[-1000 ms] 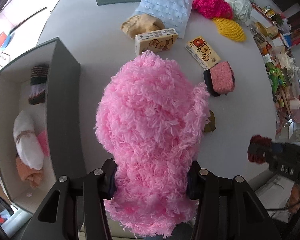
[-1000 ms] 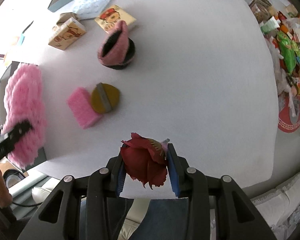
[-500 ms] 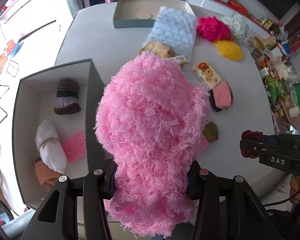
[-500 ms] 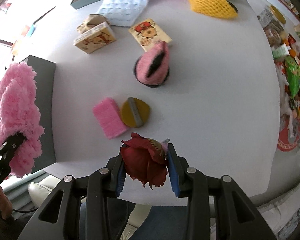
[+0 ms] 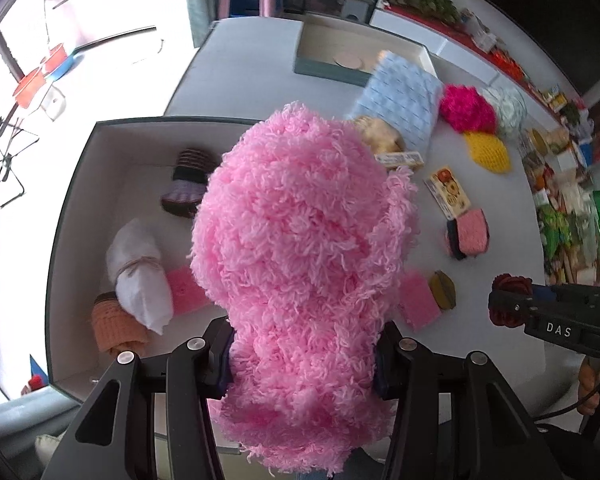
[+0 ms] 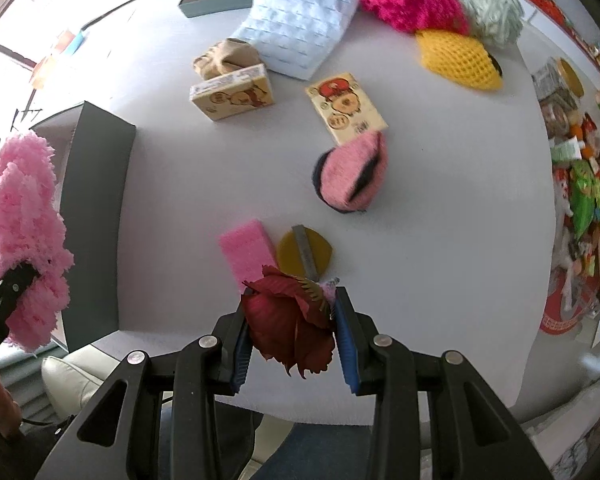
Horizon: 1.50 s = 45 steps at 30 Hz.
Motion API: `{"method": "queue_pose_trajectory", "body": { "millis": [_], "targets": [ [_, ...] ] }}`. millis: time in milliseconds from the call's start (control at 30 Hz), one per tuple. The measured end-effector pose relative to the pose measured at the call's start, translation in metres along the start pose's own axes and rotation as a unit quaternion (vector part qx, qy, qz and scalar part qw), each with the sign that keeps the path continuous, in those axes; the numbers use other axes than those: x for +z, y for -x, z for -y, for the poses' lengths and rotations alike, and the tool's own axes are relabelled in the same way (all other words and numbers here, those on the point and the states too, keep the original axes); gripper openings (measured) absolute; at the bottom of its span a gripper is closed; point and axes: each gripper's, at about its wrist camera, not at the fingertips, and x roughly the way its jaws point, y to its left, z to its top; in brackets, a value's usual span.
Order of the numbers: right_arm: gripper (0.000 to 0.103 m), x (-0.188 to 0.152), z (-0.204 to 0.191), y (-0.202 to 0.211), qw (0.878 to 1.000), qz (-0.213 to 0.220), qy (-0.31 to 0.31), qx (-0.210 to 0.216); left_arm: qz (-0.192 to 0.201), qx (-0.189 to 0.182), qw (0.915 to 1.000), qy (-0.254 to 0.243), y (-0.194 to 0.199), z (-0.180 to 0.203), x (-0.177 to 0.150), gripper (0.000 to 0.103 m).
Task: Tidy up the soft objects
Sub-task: 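Carry the pink fluffy toy and red flower with both grippers over the box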
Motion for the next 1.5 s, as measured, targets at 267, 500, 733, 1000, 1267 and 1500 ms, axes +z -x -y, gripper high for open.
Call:
{"method": "queue_pose_trajectory", "body": {
  "millis": [267, 500, 733, 1000, 1267, 1500],
  "targets": [
    [0.040, 0.004, -0.025, 0.004, 1.000, 0.001, 0.028, -0.012, 0.016, -0.002, 0.9993, 0.034, 0.007, -0.028, -0.006, 0.051],
    [0.040, 0.007, -0.049, 0.006, 0.998, 0.003, 0.054, -0.022, 0.026, 0.000, 0.9976, 0.065, 0.012, -0.051, -0.013, 0.051],
    [0.040, 0.007, -0.065, 0.006, 0.997, -0.001, 0.073, -0.031, 0.037, 0.000, 0.9952, 0.091, 0.016, -0.069, -0.020, 0.051],
    [0.040, 0.009, -0.086, 0.010, 0.994, 0.002, 0.102, -0.040, 0.051, 0.010, 0.9884, 0.143, 0.023, -0.100, -0.032, 0.051],
    [0.040, 0.021, -0.131, 0.015, 0.988, 0.003, 0.151, -0.028, 0.058, 0.026, 0.9767, 0.205, 0.029, -0.141, -0.048, 0.051],
    [0.040, 0.032, -0.196, 0.014, 0.977, 0.003, 0.211, -0.001, 0.044, 0.042, 0.9715, 0.229, 0.019, -0.160, -0.056, 0.051]
  ]
}}
